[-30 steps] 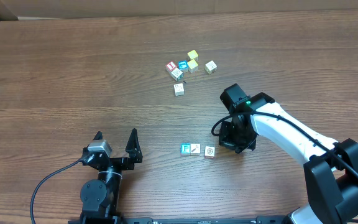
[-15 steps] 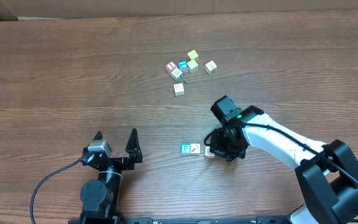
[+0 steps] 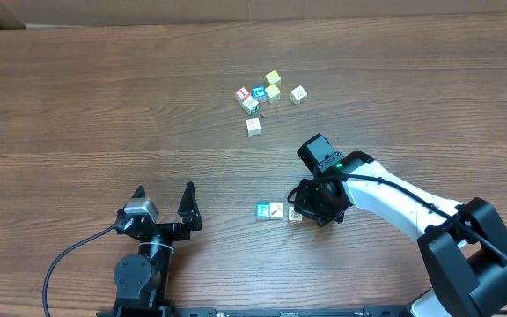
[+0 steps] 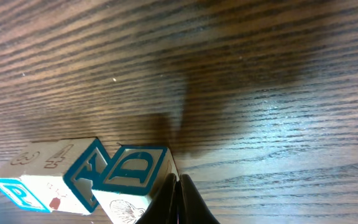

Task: Flip 3 blocks

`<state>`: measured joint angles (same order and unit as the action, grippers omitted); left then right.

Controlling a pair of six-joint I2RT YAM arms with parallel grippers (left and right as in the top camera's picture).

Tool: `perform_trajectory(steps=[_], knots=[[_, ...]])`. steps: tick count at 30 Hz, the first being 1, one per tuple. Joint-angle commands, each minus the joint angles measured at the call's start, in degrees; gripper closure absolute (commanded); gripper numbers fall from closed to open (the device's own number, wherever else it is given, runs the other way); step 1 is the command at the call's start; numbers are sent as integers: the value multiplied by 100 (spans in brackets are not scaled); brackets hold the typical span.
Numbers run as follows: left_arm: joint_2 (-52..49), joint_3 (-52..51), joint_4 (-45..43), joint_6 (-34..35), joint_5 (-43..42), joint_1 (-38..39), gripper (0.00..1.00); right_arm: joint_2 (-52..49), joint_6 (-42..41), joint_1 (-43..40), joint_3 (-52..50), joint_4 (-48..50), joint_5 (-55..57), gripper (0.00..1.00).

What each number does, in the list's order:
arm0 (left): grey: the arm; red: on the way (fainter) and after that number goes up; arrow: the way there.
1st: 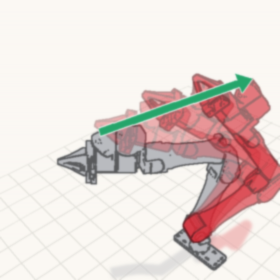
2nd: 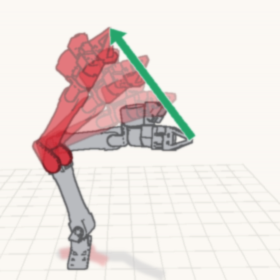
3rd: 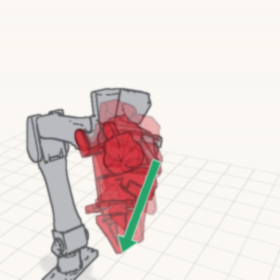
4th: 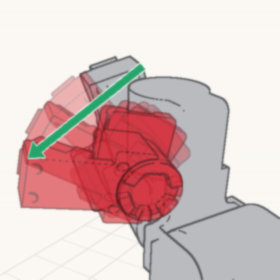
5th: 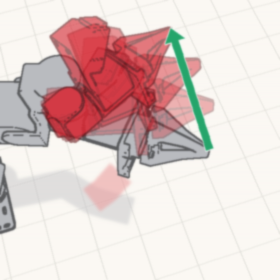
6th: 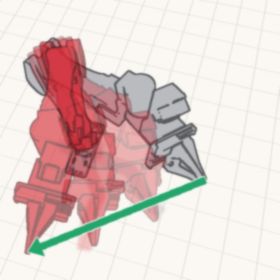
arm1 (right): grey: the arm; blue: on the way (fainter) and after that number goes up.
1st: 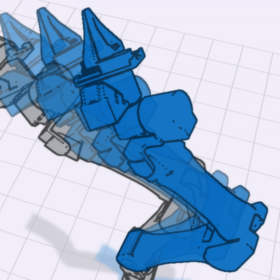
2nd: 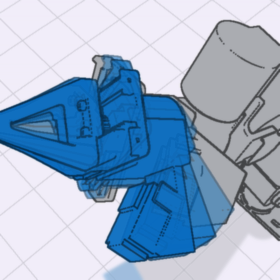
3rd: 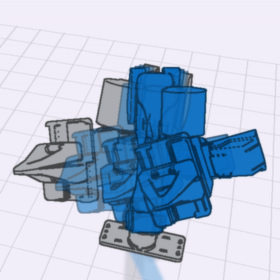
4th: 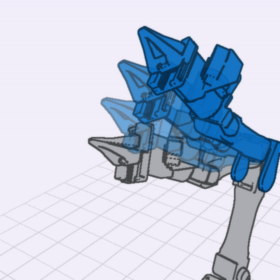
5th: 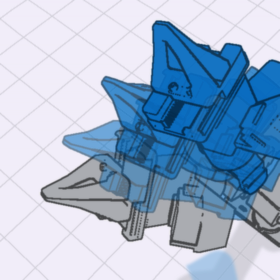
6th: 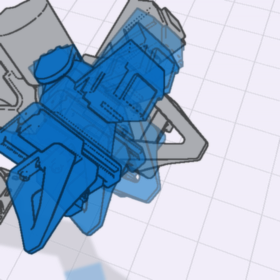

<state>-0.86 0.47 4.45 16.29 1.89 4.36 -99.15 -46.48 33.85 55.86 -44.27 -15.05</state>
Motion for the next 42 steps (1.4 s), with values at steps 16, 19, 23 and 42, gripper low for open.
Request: perform_trajectory(steps=[16, 19, 23, 42], knots=[[61, -20, -11, -87, -44, -26, 0, 79, -721, 28, -22, 74, -203, 96], [61, -20, -11, -90, -44, -26, 0, 79, -717, 28, -22, 136, -201, 96], [61, -20, -11, -87, -44, -26, 0, 79, -717, 28, -22, 251, -199, 96], [61, -20, -11, -87, -44, -26, 0, 79, -686, -4, -7, 256, -256, 94]])
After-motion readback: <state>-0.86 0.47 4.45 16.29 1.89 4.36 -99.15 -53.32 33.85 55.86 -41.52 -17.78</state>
